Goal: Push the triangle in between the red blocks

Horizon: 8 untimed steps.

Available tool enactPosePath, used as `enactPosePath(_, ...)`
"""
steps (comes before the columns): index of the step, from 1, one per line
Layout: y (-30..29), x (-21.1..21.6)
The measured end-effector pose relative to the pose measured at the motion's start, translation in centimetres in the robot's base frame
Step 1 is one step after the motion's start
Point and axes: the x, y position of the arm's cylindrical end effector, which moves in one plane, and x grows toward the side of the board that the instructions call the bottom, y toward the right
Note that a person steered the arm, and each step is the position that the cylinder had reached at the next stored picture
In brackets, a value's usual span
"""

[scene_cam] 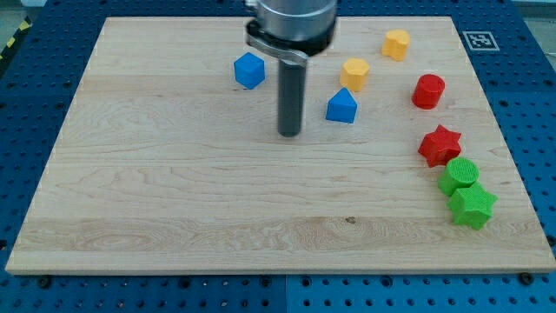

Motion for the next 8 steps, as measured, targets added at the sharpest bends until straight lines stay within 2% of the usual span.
enactPosePath(1,0.2,-4.2)
enactPosePath(2,1.4,-4.4)
enactPosePath(6,10.2,-1.7)
enactPosePath(8,10.6,-0.3)
